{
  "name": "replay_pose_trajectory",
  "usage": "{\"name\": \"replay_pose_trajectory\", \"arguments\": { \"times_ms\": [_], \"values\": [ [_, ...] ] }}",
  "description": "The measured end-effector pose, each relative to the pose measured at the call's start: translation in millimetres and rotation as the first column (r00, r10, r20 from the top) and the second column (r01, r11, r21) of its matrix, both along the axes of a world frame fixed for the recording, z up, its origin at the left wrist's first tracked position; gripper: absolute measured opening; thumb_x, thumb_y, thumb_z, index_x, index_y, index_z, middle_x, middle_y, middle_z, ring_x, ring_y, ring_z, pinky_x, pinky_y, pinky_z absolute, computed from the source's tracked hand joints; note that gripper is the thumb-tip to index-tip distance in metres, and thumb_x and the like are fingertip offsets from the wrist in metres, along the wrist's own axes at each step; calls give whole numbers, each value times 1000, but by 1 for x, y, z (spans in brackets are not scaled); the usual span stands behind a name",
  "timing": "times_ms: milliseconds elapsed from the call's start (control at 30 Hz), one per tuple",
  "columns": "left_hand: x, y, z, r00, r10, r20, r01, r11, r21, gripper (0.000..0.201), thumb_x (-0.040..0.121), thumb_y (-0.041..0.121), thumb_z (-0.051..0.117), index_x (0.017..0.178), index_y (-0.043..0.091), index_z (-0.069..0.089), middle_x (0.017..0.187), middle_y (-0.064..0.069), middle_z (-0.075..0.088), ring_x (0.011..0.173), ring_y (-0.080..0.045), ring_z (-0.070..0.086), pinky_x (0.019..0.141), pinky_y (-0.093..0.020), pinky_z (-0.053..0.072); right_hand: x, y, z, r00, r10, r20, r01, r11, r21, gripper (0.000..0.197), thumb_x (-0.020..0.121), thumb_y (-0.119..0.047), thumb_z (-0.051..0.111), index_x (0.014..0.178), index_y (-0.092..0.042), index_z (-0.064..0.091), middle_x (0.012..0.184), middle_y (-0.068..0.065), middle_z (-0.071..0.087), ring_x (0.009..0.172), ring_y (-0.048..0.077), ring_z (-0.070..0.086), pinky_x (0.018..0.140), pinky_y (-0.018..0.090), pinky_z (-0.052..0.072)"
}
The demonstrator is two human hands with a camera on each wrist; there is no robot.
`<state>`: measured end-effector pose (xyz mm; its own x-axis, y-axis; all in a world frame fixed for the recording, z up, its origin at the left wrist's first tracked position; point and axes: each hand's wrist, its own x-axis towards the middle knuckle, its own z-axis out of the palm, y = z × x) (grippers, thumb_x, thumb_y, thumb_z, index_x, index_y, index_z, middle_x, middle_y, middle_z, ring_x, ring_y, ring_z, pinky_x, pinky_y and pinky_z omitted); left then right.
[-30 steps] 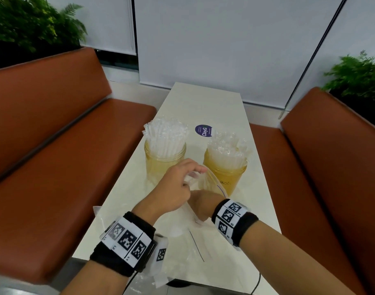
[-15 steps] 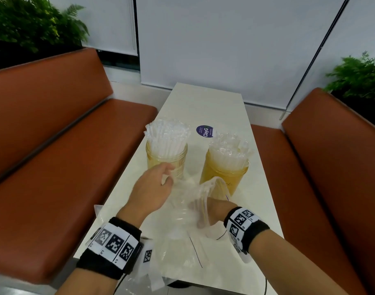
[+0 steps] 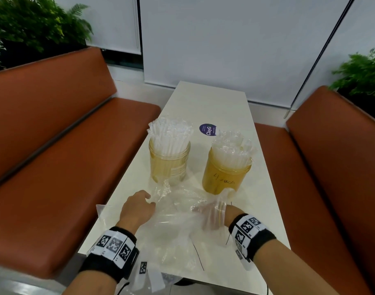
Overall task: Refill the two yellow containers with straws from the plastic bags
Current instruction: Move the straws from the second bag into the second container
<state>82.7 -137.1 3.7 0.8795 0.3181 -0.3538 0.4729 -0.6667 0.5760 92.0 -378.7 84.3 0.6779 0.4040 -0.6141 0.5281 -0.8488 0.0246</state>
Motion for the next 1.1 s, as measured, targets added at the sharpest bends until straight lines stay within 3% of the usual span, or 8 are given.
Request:
{"name": "replay_pose_trajectory", "arguments": {
  "times_ms": [100, 167, 267, 400, 600, 800, 967, 1100],
  "values": [
    [0, 5, -3, 999, 33, 42, -35, 998, 44, 22, 96, 24, 57, 117, 20, 63, 126, -5, 64, 108, -27, 62, 88, -31, 46, 27, -4, -2, 997, -73, 31, 75, 997, -36, 48, 96, -19, 58, 143, -21, 47, 141, 2, 51, 129, 24, 49, 102, 27, 44],
    [-1, 9, -5, 998, 46, 39, -49, 995, 87, 21, 97, 23, 55, 117, 21, 62, 127, -5, 63, 108, -28, 62, 85, -30, 44, 34, -16, 16, 977, -200, 78, 200, 980, 1, 62, 88, -8, 62, 145, -26, 47, 140, 2, 54, 126, 27, 54, 96, 34, 48],
    [-4, 13, -6, 998, 62, 13, -63, 989, 135, 24, 96, 23, 52, 118, 23, 61, 127, -5, 63, 108, -28, 63, 86, -31, 47, 43, -47, 55, 964, -197, 177, 204, 979, -21, 40, 81, -3, 67, 114, -25, 65, 103, -3, 67, 95, 22, 63, 74, 30, 46],
    [-7, 16, -8, 997, 81, 6, -81, 987, 141, 29, 96, 22, 50, 123, 21, 61, 128, -7, 63, 109, -29, 62, 89, -35, 48, 47, -93, 92, 917, -328, 226, 328, 944, 39, 42, 75, -8, 78, 106, -31, 63, 95, -10, 63, 91, 16, 60, 78, 29, 44],
    [-6, 10, -4, 996, 67, 56, -74, 988, 135, 27, 94, 26, 54, 119, 22, 61, 115, -6, 66, 93, -28, 67, 81, -36, 57, 43, -120, 125, 860, -472, 197, 362, 834, 417, 44, 74, -11, 81, 114, -20, 65, 99, -2, 66, 90, 19, 63, 85, 39, 53],
    [-7, -2, 6, 999, 40, 37, -42, 998, 55, 24, 93, 27, 56, 115, 22, 60, 82, -5, 75, 72, -22, 74, 77, -38, 63, 43, -91, 125, 863, -494, 107, 184, 503, 844, 24, 81, -15, 77, 97, -28, 63, 86, -7, 65, 80, 19, 63, 73, 39, 53],
    [-3, -23, 47, 973, -190, 127, 135, 927, 349, 49, 100, 52, 46, 134, 20, 59, 129, -5, 63, 116, -26, 61, 92, -37, 50, 50, -45, 102, 873, -483, -70, 146, 122, 982, 24, 84, -14, 78, 90, -28, 59, 77, -18, 66, 73, 8, 64, 70, 34, 55],
    [8, -61, 126, 789, -105, 606, 299, 927, -229, 51, 93, 53, 59, 135, 23, 58, 130, 9, 60, 117, -10, 59, 93, -23, 48, 63, -23, 77, 857, -503, -108, 109, -28, 994, 26, 80, -19, 79, 97, -14, 60, 88, 11, 62, 79, 23, 62, 73, 41, 54]
  ]
}}
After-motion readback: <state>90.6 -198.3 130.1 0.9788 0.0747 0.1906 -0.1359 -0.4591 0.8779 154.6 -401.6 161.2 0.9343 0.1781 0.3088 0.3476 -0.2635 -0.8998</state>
